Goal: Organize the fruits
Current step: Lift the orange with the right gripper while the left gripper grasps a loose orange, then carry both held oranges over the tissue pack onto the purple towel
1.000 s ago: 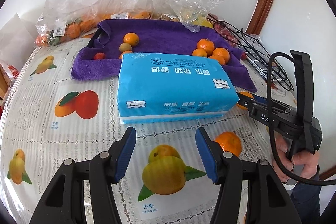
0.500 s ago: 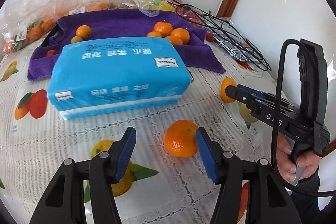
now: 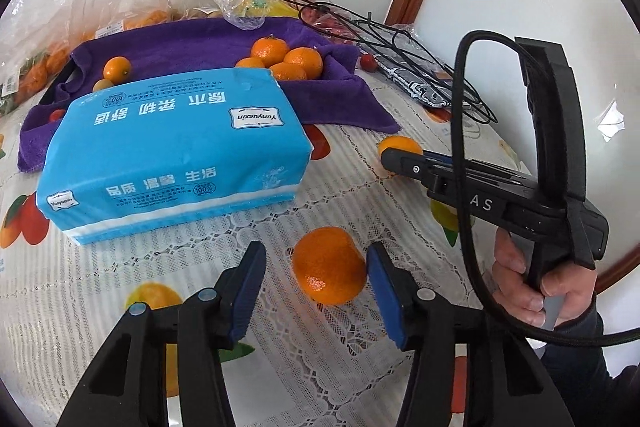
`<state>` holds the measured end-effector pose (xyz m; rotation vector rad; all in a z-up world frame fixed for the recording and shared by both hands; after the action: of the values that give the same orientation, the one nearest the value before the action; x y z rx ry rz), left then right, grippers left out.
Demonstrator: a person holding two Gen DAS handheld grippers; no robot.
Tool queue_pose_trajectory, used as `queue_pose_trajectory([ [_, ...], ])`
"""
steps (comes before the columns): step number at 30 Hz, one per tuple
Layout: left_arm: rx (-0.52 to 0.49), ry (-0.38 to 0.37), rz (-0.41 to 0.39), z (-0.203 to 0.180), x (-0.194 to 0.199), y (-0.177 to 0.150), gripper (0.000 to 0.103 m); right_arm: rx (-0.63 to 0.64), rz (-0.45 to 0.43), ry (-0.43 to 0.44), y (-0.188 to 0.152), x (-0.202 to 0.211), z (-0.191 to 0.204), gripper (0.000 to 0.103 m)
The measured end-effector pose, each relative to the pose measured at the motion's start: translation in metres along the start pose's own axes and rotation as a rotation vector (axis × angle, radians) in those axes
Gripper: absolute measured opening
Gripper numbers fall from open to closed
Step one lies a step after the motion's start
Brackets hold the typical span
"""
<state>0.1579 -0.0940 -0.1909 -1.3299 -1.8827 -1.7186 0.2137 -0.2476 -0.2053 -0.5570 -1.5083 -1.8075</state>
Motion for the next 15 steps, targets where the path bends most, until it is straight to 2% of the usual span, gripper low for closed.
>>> queue_pose_trajectory([
  [2, -0.002, -0.029, 0.004, -0.003, 0.0, 0.0, 0.037, -0.005, -0.002, -0.001, 0.0, 0.0, -0.001, 0.032],
  [6, -0.04, -0.026, 0.002, -0.009, -0.001, -0.004, 0.037, -0.01, -0.005, -0.017, 0.001, 0.002, -0.004, 0.032],
  [9, -0.027, -0.028, 0.061, -0.008, -0.012, -0.012, 0.037, -0.026, -0.009, -0.023, -0.001, 0.007, -0.007, 0.032],
  [11, -0.03, 0.008, 0.02, -0.008, -0.008, -0.011, 0.037, -0.032, -0.016, -0.038, -0.002, 0.013, -0.011, 0.032],
  [15, -0.021, 0.009, 0.01, -0.006, -0.006, -0.01, 0.036, -0.045, -0.021, -0.053, -0.005, 0.024, -0.016, 0.032],
])
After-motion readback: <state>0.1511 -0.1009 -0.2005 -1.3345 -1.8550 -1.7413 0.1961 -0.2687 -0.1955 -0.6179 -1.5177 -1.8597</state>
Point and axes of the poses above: each gripper's, at about its wrist camera, not at the fingertips, and x roughly against the way its jaws point, z to its left, y to its top, the point moved 5 cm from there along -x, roughly the way its jaws point, and after that the axes turned 4 degrees about -z, right-handed, at the moved point
